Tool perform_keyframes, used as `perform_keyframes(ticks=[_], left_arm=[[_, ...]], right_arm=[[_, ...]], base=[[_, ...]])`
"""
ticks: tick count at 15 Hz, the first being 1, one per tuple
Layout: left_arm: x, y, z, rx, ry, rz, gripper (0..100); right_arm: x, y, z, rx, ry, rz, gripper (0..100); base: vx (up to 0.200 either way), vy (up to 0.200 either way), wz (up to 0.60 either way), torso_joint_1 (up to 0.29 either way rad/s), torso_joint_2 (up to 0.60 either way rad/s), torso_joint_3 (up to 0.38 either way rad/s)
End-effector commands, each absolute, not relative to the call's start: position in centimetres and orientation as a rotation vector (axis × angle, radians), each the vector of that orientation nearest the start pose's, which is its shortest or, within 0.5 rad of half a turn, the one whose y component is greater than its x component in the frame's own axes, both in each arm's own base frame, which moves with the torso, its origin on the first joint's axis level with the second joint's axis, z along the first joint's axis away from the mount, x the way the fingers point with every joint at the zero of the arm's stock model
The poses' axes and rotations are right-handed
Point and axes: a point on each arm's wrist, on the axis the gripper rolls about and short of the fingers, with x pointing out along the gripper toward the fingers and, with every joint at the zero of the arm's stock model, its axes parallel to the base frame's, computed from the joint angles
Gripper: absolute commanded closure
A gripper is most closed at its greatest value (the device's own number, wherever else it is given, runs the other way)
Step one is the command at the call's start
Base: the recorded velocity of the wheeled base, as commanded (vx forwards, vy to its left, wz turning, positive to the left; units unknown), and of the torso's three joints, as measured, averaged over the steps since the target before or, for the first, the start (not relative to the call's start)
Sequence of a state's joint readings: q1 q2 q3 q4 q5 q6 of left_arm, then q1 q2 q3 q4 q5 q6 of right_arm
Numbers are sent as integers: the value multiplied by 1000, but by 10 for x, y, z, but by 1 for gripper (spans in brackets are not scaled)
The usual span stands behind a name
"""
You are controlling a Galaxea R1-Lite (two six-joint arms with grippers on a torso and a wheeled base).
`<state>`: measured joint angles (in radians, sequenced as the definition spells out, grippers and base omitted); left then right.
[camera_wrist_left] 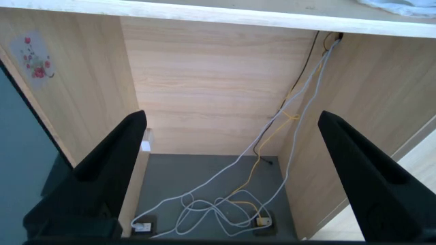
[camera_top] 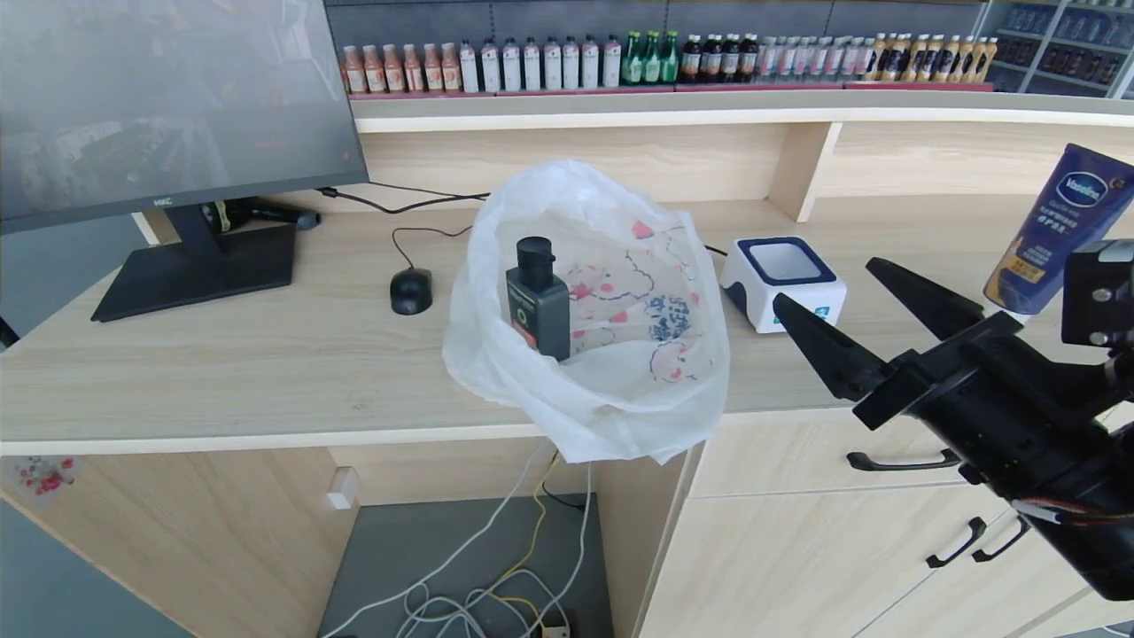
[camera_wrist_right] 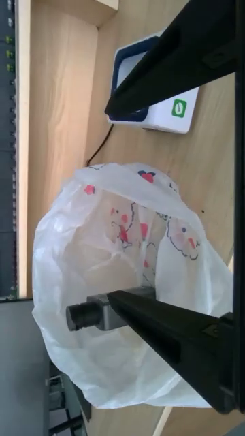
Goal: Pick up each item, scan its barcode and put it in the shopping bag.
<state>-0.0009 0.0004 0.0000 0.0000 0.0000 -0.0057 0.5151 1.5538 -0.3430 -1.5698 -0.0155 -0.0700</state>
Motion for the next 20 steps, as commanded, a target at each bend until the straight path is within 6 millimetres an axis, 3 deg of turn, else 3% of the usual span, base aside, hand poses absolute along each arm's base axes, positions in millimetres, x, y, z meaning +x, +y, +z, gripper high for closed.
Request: perform_keyframes(ticks=[1,12,16,20], left_arm=[[-23,0,75,-6,0,-2,0],[-23,0,75,-8,0,0,0],[-23,0,75,-8,0,0,0],[-23,0,75,-8,0,0,0]], right_arm=[[195,110,198,26,-364,482,0],[202,113,191,15,-332,481,0],[215,119,186,10,-317,477,0],[226,113,186,-1,-319,432,0]], base=[[0,-200,0,-2,-2,2],[0,-200,0,1,3,2],[0,-200,0,-6,2,0],[0,-200,0,2,6,1]])
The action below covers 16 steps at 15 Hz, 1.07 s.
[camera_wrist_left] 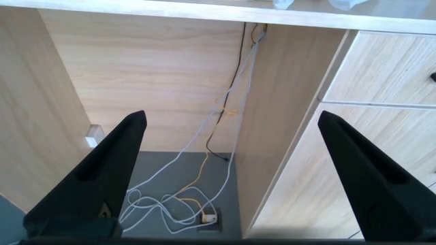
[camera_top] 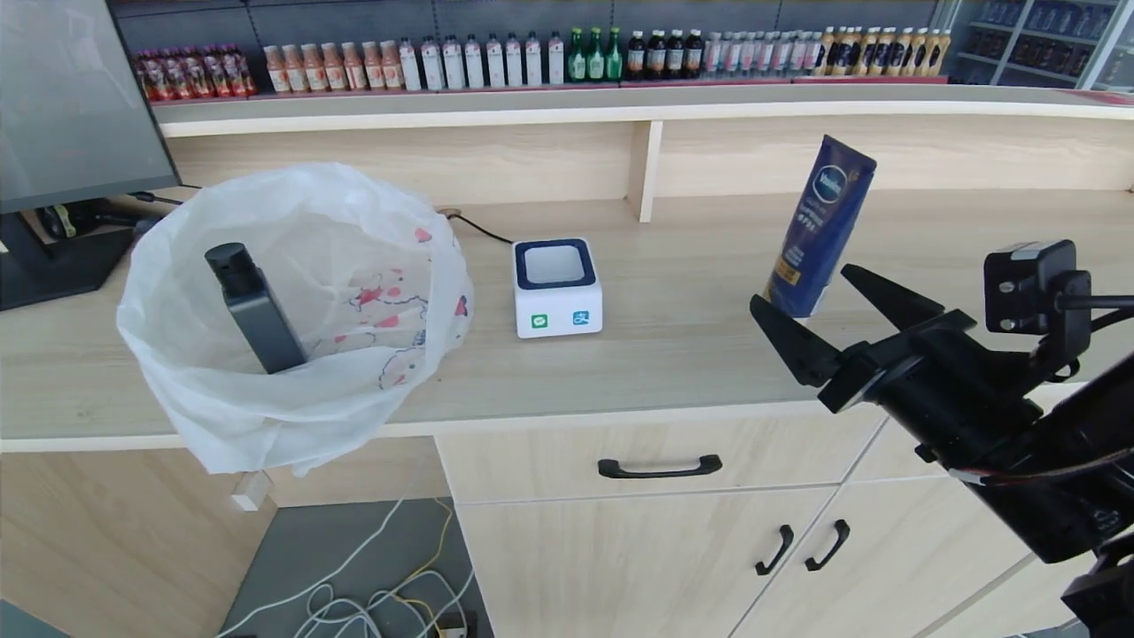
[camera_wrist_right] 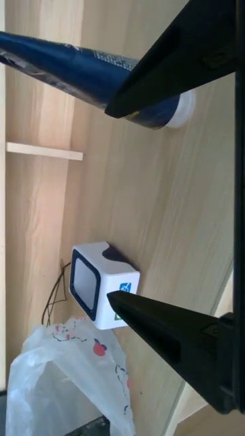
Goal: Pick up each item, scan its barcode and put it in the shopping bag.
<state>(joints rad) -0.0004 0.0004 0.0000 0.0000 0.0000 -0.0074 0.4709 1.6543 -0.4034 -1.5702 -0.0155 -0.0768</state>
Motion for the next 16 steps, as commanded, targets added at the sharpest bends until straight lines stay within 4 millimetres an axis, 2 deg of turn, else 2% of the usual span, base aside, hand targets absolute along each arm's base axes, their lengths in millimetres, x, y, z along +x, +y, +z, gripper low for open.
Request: perform_keyframes(ticks=[1,4,6,8,11,16], left_arm=[[-23,0,75,-8,0,0,0],[-23,0,75,-6,0,0,0],[-23,0,75,-3,0,0,0],[-23,0,75,-3,0,0,0],[-23,0,75,-3,0,0,0],[-23,0,75,-3,0,0,0]], right_arm=[[227,113,186,-1,-320,431,0],[231,114,186,0,-318,428,0],[234,115,185,-2,-319,426,0],[247,108,186,-14,-326,367,0],[252,111,188,-15,-340,366,0],[271,128,198,-18,-325,394,0]], base=[[0,-200,0,2,7,2],[0,-200,0,5,-4,4],[0,0,0,0,0,0],[0,0,0,0,0,0],[0,0,0,0,0,0],[0,0,0,0,0,0]])
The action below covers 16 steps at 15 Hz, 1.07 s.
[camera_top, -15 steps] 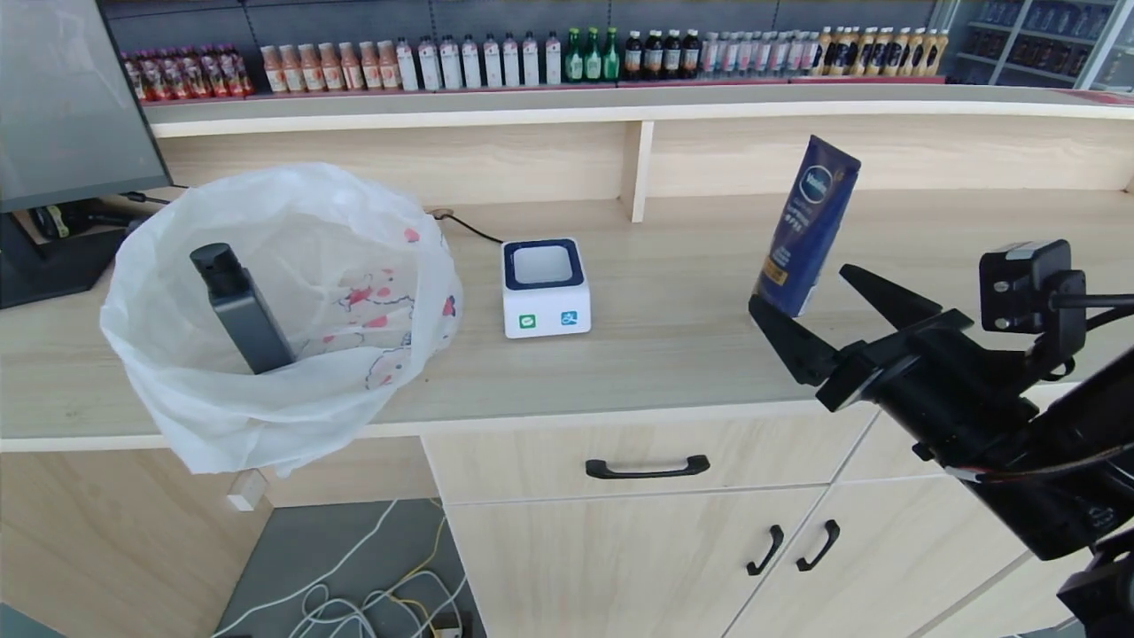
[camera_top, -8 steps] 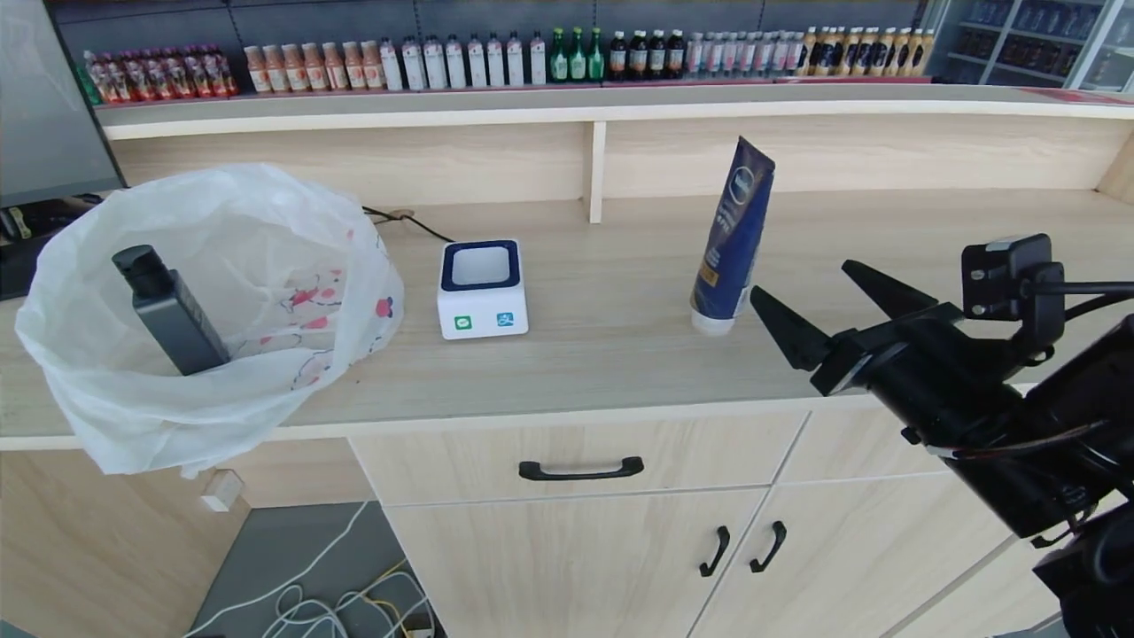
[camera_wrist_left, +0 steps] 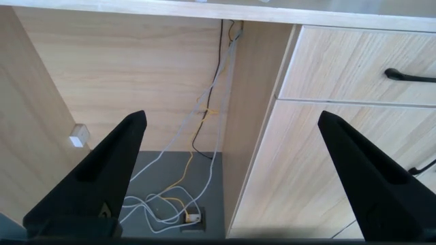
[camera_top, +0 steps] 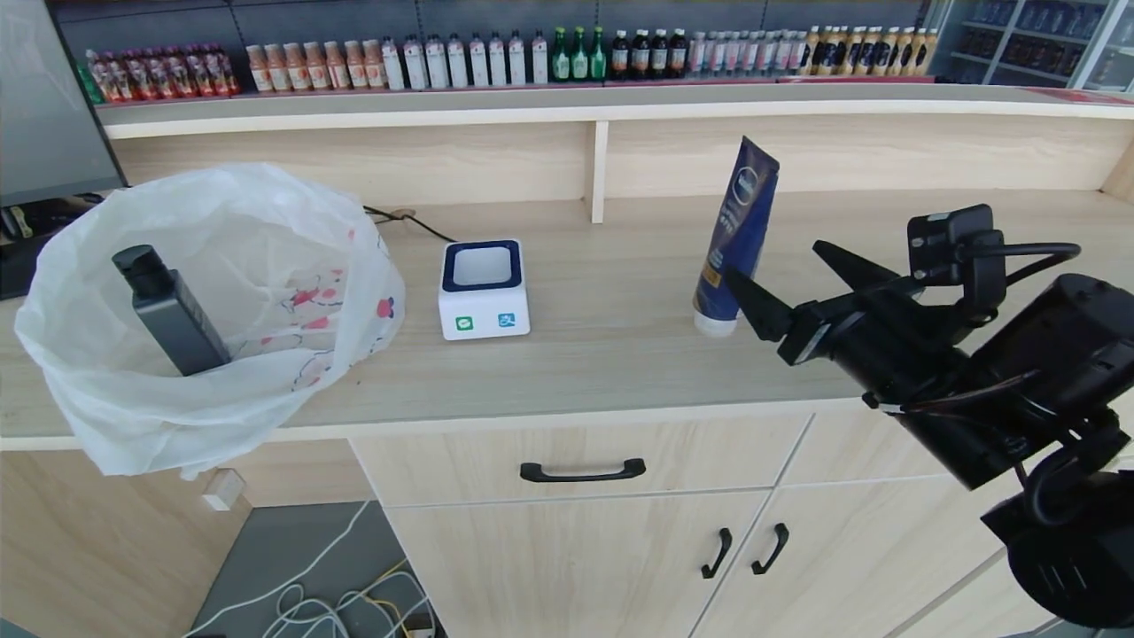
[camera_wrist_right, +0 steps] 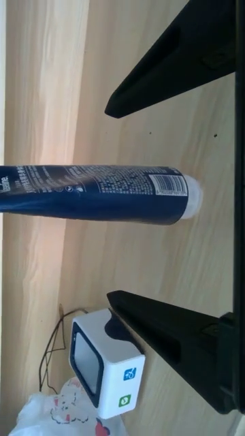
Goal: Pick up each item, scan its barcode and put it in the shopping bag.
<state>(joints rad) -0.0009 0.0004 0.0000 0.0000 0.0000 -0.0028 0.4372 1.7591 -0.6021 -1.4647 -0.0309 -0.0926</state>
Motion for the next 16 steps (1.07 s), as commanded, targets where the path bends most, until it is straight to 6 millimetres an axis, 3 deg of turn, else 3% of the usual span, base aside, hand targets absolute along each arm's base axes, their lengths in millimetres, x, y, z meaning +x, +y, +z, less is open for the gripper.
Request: perform_keyframes(ticks=[1,8,16], left_arm=[[-23,0,75,-3,0,0,0],[-23,0,75,-3,0,0,0],[-23,0,75,-3,0,0,0]], right_arm=[[278,131,201,-20,-308,394,0],[313,144,216,31,-265,318,0],[341,158,211,38,-262,253,0]], base=[[0,0,0,0,0,0],[0,0,0,0,0,0],[0,0,0,0,0,0]])
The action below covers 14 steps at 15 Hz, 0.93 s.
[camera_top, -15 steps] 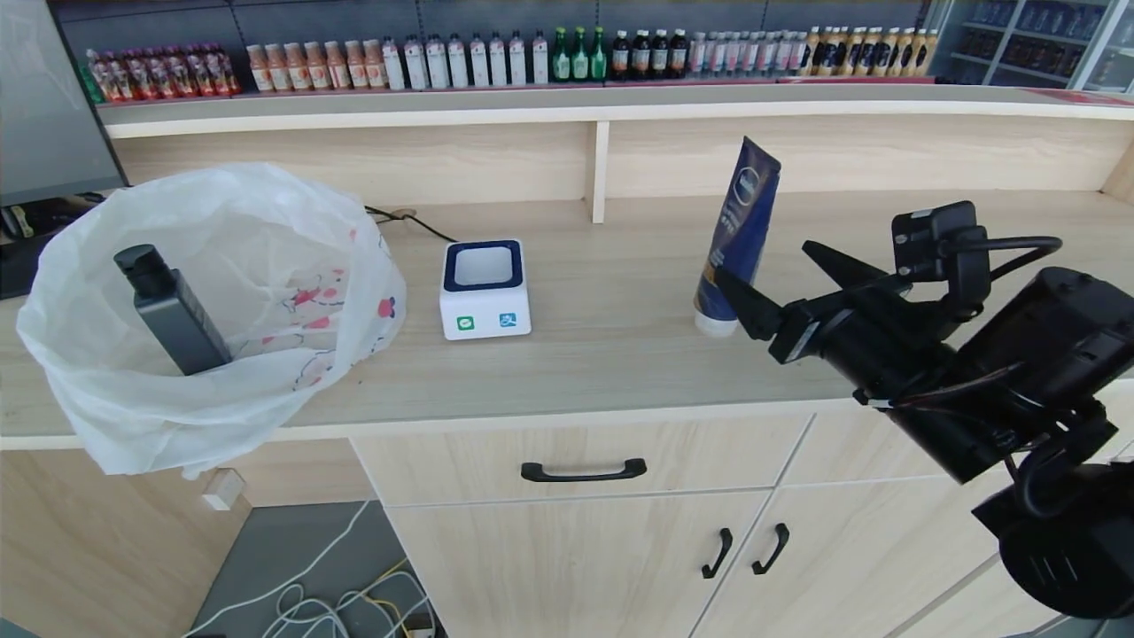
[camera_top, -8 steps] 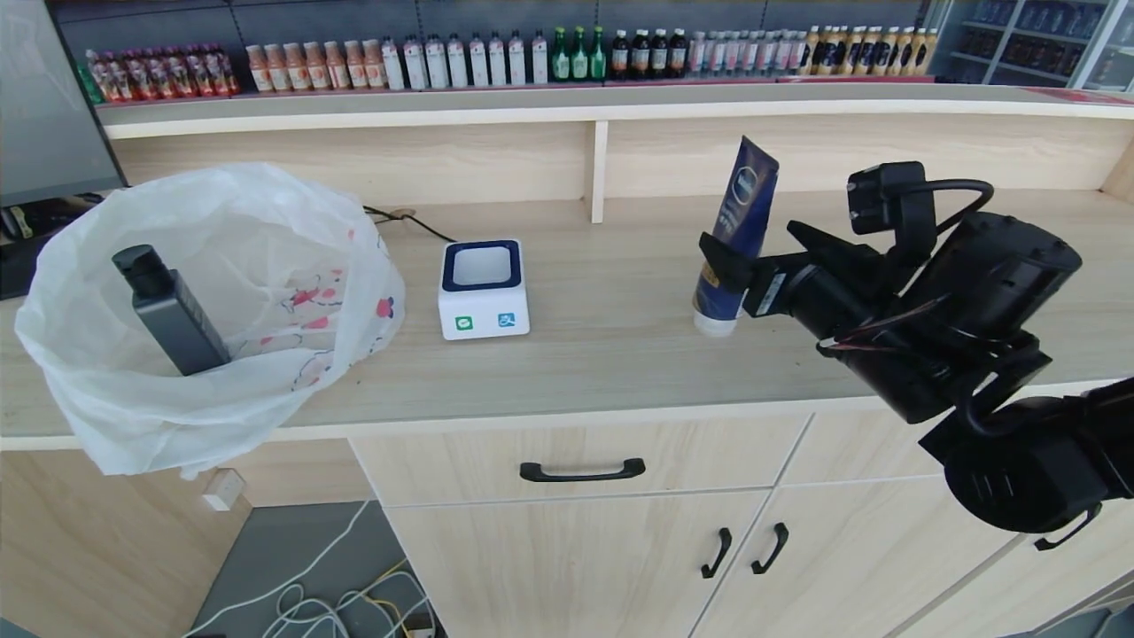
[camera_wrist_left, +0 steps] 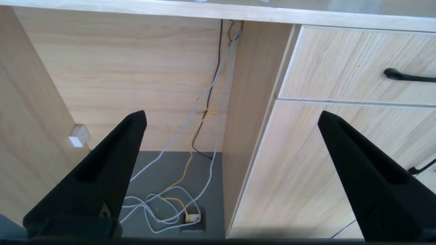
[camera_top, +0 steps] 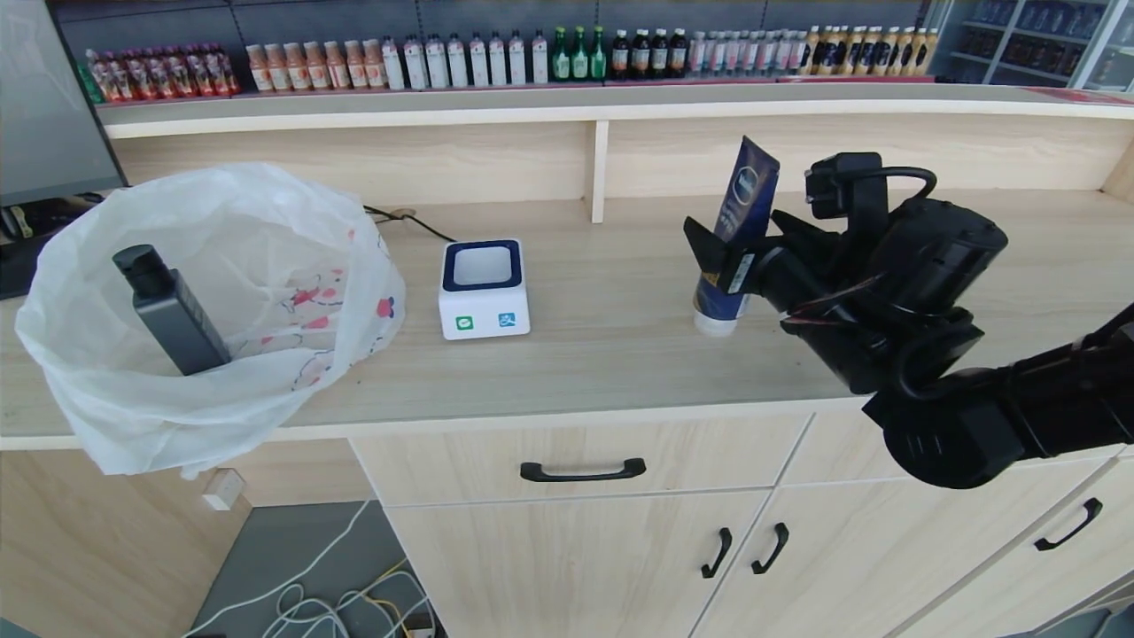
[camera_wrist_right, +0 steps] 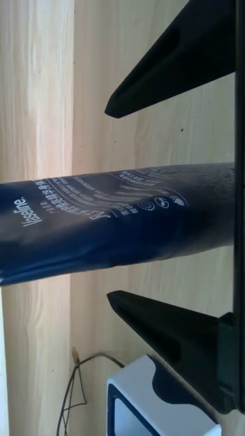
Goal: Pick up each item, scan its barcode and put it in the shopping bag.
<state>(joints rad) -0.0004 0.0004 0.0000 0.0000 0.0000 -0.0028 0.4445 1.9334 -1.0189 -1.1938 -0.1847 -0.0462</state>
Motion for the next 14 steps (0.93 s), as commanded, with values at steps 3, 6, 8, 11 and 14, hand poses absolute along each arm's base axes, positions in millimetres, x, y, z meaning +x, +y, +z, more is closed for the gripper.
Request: perform_keyframes(ticks=[3,6,8,11,14], left_arm=[[-23,0,75,-3,0,0,0],[-23,0,75,-3,0,0,0],[-23,0,75,-3,0,0,0],[-23,0,75,-3,0,0,0],[-23,0,75,-3,0,-2,0]], right_arm=[[346,159,203,35,-245,237,0],[348,160,198,33,-233,239,0],[350,159,195,32,-227,235,0],[354,158,189,29,-212,228,0],[356,159,184,27,-203,228,0]], base=[[0,0,0,0,0,0],[0,0,0,0,0,0],[0,0,0,0,0,0],[0,0,0,0,0,0],[0,0,0,0,0,0]])
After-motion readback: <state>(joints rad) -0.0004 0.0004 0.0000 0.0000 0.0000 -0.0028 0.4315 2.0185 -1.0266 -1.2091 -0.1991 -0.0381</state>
